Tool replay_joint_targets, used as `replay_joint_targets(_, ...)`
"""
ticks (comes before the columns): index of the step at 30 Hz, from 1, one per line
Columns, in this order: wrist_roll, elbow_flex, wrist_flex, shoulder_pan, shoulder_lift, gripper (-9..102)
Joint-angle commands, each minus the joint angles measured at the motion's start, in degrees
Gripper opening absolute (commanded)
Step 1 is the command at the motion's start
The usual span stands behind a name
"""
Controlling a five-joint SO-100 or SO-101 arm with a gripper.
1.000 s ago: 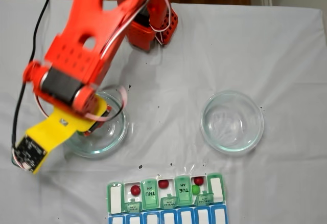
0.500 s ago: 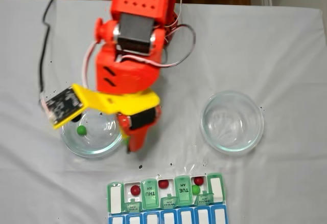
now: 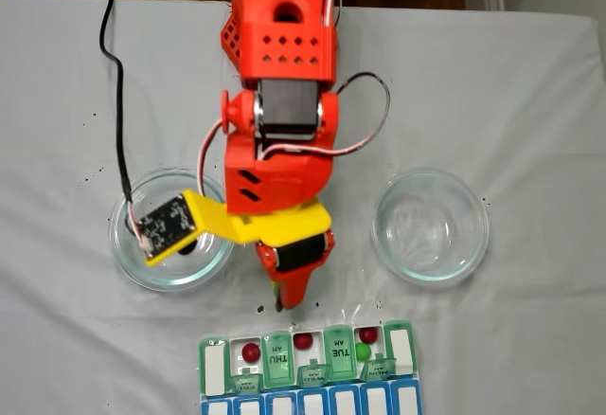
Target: Sort medicines into box.
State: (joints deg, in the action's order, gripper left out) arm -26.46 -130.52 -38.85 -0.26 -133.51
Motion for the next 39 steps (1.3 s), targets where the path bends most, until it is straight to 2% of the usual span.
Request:
replay_joint_targets(1,-0.26,3.16,4.04,-0.88,-0.53,0)
replay_joint_targets(13,-2.11,10.37,6.42,-1.58,11.69,0)
replay_joint_targets(30,0.09,10.9,9.4,-3.96,11.69,0)
replay_joint_targets(39,2.46,13.18,14.94,-3.96,16.7,0)
